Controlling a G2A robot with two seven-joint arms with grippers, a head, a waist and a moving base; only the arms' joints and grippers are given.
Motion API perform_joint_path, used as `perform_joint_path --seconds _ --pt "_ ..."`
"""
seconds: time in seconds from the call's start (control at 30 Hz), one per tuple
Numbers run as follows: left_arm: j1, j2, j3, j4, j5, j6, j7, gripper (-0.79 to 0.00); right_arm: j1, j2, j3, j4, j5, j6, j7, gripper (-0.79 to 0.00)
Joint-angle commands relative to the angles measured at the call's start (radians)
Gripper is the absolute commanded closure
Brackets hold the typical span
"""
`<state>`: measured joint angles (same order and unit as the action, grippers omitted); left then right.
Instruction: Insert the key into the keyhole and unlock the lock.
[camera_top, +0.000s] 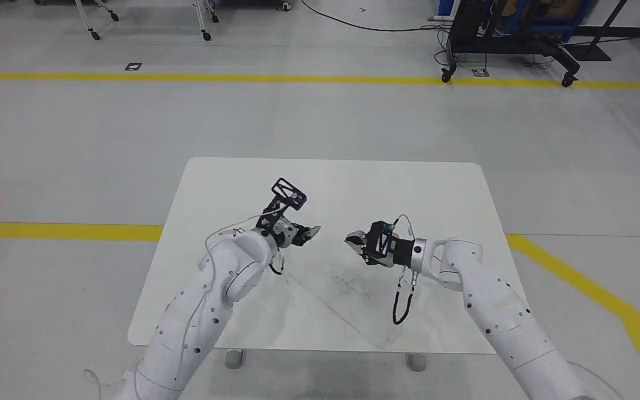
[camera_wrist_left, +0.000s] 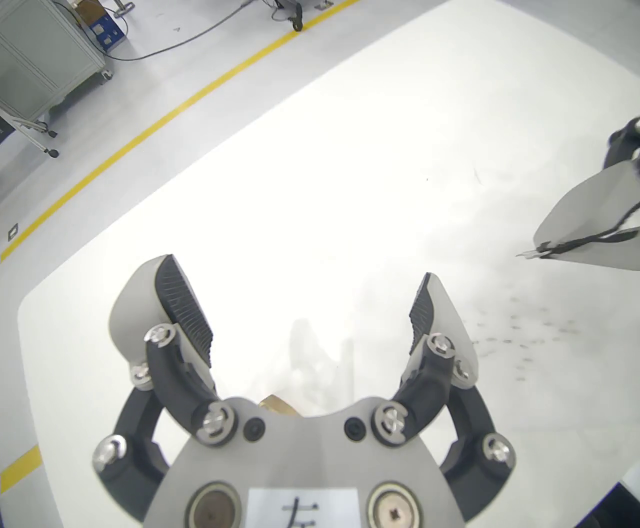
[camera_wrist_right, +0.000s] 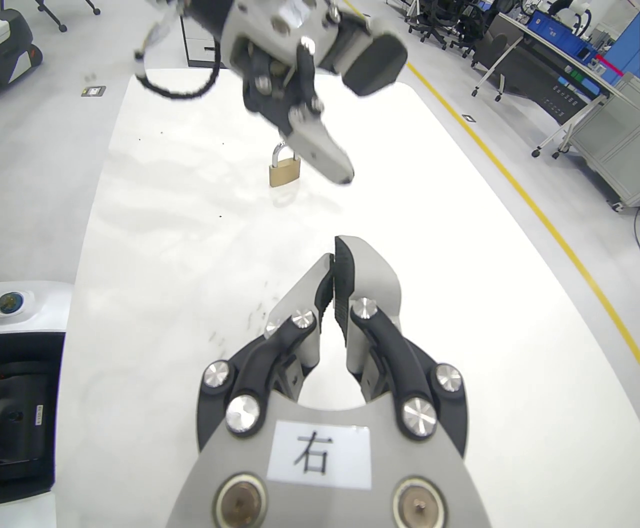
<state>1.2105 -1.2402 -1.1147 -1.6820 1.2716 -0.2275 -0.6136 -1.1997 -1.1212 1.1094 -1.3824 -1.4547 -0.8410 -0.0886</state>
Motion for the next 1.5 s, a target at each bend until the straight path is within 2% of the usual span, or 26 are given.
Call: perform_joint_path --seconds 0.0,0.03,0.2,0.33,0.4,0.5,0.53,0.67,0.73,0.8,0.87,0.97,1.03,1.13,1.27,1.33,1.4,1.47 --pt "0.057 0.018 -0.079 -0.077 0.013 -0.046 -0.019 -0.785 0.0 0.0 0.0 0.0 0.0 0.0 0.0 0.0" --pt "0.087 0.026 -0.112 -0.116 0.054 -0.059 -0.021 -0.785 0.0 0.0 0.0 0.0 0.0 0.0 0.0 0.0" --pt "0.087 0.026 -0.112 -0.116 0.054 -0.059 -0.021 -0.785 -0.008 -0.004 0.002 0.036 0.108 -0.03 -0.032 0.0" --pt "0.087 0.026 -0.112 -0.116 0.054 -0.059 -0.021 -0.785 0.022 -0.019 -0.017 0.138 0.364 -0.128 -0.014 0.0" --pt "0.096 0.026 -0.132 -0.097 0.052 -0.006 0.004 -0.785 0.038 -0.025 -0.026 0.184 0.472 -0.148 0.012 0.0" --pt "0.096 0.024 -0.178 -0.049 -0.173 -0.063 0.042 -0.785 0.066 -0.032 -0.041 0.237 0.643 -0.17 0.073 0.0" --pt "0.084 0.024 -0.215 0.002 -0.358 -0.14 0.032 -0.785 0.073 -0.034 -0.045 0.251 0.711 -0.17 0.103 0.0" --pt "0.013 0.03 -0.271 0.179 -0.74 -0.289 -0.089 -0.785 0.081 -0.032 -0.03 0.254 0.851 -0.147 0.146 0.0" --pt "-0.029 0.03 -0.27 0.274 -0.959 -0.359 -0.176 -0.785 0.081 -0.032 -0.03 0.254 0.851 -0.147 0.146 0.0" --pt "-0.075 0.029 -0.26 0.367 -1.17 -0.41 -0.282 -0.785 0.081 -0.032 -0.03 0.254 0.851 -0.147 0.146 0.0" --pt "-0.122 0.031 -0.24 0.439 -1.284 -0.432 -0.396 -0.785 0.081 -0.032 -0.03 0.254 0.851 -0.147 0.146 0.0" --pt "-0.165 0.029 -0.205 0.502 -1.374 -0.464 -0.47 -0.785 0.081 -0.032 -0.03 0.254 0.851 -0.147 0.146 0.0" --pt "-0.179 0.024 -0.179 0.533 -1.458 -0.471 -0.505 -0.785 0.077 -0.034 -0.031 0.246 0.862 -0.141 0.138 0.0" --pt "-0.207 0.018 -0.127 0.568 -1.527 -0.464 -0.515 -0.785 0.066 -0.046 -0.08 0.229 0.985 -0.171 0.143 0.0" --pt "-0.233 0.016 -0.054 0.575 -1.472 -0.508 -0.471 -0.785 0.104 -0.069 -0.17 0.279 1.212 -0.171 0.218 0.0" --pt "-0.243 0.018 -0.024 0.579 -1.462 -0.53 -0.449 -0.742 0.142 -0.083 -0.217 0.329 1.324 -0.171 0.282 0.0" --pt "-0.25 0.02 -0.007 0.587 -1.462 -0.538 -0.441 -0.6 0.169 -0.093 -0.243 0.362 1.383 -0.171 0.324 0.0" --pt "-0.258 0.022 0.011 0.598 -1.459 -0.545 -0.434 -0.557 0.193 -0.102 -0.263 0.39 1.438 -0.171 0.353 0.0"
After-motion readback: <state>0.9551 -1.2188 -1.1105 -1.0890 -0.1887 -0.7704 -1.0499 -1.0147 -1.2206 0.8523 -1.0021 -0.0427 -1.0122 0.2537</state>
